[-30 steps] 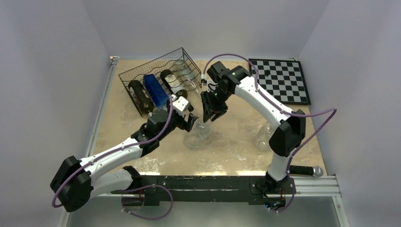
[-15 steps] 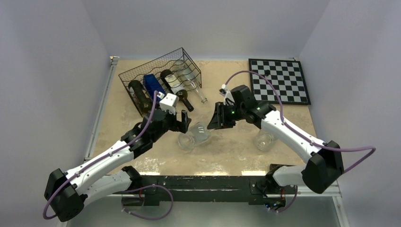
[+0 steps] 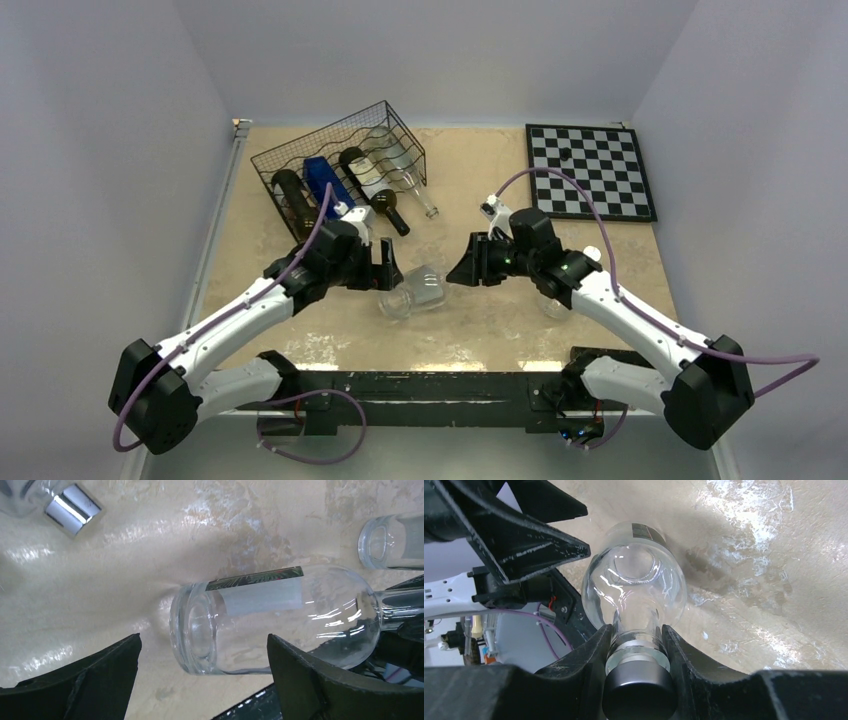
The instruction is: Put the wine bottle on the wine rack
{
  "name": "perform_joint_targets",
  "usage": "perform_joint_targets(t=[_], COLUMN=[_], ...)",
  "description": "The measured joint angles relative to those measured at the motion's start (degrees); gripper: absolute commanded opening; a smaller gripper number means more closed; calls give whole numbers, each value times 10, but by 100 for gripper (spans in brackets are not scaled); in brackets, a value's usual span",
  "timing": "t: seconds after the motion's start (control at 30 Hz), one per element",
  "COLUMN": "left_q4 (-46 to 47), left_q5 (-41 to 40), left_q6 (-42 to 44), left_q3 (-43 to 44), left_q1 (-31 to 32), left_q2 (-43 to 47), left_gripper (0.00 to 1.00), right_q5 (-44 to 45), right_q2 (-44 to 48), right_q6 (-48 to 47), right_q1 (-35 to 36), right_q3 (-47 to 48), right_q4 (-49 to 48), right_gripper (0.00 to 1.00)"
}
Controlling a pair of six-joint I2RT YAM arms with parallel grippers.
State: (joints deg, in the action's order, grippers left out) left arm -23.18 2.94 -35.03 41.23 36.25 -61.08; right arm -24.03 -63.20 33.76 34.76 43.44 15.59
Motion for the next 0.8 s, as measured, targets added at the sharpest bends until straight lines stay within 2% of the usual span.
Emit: perform_joint_targets(t=[0.1,0.23,0.5,0.8], left_q4=[-20,-17,70,159], left_q5=[47,75,93,155], left_q6=[-35,-84,-154,-167], left_q3=[-2,-6,-57,-94], left_q1=[-31,-40,-47,-51], left_q2=[-4,-14,-43,-71], left_gripper=[99,99,99,91], right_q5=[-7,-21,-68,-105], right_q2=[12,23,44,40], right_q6=[-5,-6,-6,-31], right_q1=[0,2,6,15], right_q3=[-18,-44,-98,-114], right_q4=[-12,-28,-37,-14], right_gripper=[0,0,0,0])
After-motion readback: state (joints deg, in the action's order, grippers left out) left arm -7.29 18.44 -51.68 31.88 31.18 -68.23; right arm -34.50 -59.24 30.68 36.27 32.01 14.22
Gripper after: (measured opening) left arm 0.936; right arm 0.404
